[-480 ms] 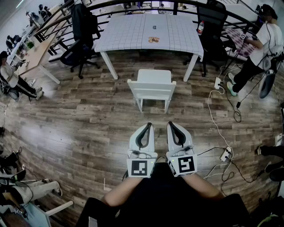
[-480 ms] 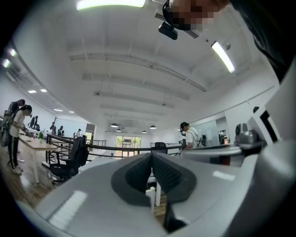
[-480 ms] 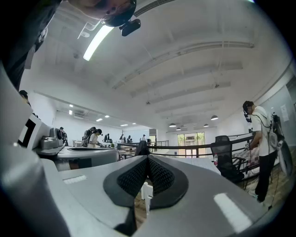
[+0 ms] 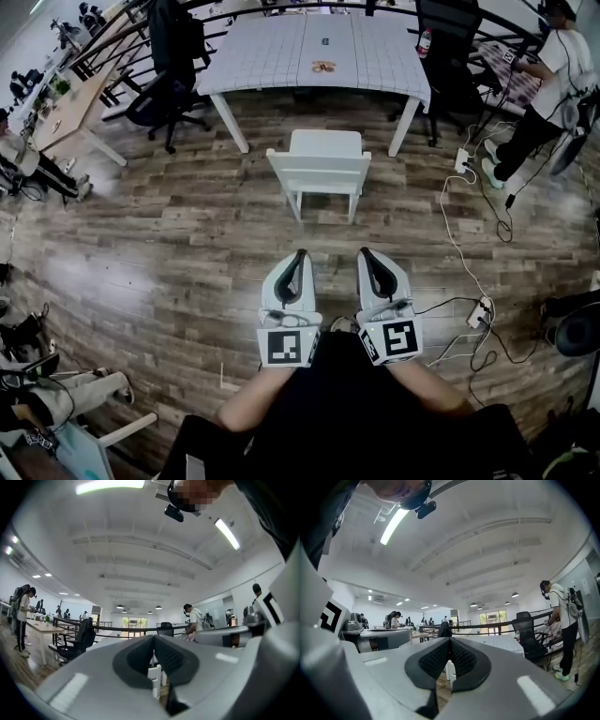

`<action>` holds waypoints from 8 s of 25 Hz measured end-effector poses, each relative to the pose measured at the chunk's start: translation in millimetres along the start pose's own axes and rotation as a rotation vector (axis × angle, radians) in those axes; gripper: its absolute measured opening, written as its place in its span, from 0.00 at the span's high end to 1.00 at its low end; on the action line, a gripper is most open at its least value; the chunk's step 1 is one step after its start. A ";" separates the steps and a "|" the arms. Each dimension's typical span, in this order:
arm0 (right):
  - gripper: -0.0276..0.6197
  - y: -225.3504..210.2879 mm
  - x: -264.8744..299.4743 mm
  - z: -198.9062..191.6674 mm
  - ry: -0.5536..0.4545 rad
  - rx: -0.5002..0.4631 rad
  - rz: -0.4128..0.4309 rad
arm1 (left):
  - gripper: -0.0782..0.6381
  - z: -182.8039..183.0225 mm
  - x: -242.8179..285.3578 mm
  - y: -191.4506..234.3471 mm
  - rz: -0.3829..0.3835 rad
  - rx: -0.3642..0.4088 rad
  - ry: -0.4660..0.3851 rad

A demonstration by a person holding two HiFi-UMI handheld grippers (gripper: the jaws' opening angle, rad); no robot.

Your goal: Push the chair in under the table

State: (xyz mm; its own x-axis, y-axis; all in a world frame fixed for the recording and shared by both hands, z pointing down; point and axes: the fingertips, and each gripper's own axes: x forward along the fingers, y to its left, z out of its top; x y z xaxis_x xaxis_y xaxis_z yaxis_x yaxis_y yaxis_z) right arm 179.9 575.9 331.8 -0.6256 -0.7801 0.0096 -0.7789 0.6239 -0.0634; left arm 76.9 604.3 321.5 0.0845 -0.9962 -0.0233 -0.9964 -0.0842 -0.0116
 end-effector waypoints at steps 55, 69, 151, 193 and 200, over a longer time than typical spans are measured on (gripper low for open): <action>0.96 -175.3 374.9 -63.8 0.285 -0.011 -0.071 | 0.88 -118.3 379.7 199.2 -0.110 0.048 0.291; 0.93 -165.7 389.3 -172.7 0.630 -0.185 0.244 | 0.88 -194.3 390.5 191.4 -0.291 0.164 0.512; 0.87 -133.1 385.5 -395.1 1.223 -0.853 0.813 | 0.78 -426.6 370.0 108.1 -1.120 0.911 1.114; 0.85 -200.5 509.6 -368.0 1.250 -0.796 0.819 | 0.78 -407.5 507.7 141.0 -1.186 0.850 1.178; 0.85 -214.4 541.5 -366.4 1.261 -0.787 0.803 | 0.78 -408.2 540.2 153.1 -1.205 0.881 1.159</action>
State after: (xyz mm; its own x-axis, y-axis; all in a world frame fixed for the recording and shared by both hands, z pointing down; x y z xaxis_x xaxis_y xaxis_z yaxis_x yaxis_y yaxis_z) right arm -7.8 37.0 716.2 -0.1856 0.0016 0.9826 0.1424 0.9895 0.0253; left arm -34.0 43.4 715.2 0.2169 0.0240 0.9759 -0.0977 -0.9941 0.0461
